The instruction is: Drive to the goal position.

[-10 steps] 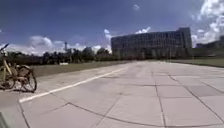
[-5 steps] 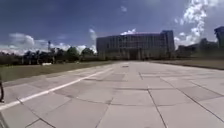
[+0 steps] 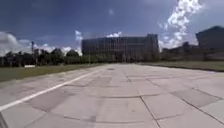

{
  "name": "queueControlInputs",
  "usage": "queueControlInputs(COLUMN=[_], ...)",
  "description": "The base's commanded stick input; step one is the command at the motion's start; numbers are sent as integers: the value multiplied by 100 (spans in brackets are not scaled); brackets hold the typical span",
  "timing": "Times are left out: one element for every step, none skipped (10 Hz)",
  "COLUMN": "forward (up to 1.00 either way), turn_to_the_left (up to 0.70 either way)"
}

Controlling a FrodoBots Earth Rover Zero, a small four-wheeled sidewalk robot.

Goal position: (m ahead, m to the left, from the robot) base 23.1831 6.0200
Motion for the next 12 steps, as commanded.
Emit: queueControlInputs(forward=[85, 85, 85, 85, 85, 85, 85, 85, 85, 85, 85, 85], turn_to_the_left=[-9, 1, 1, 1, 1, 1, 1, 1, 1, 1, 1, 1])
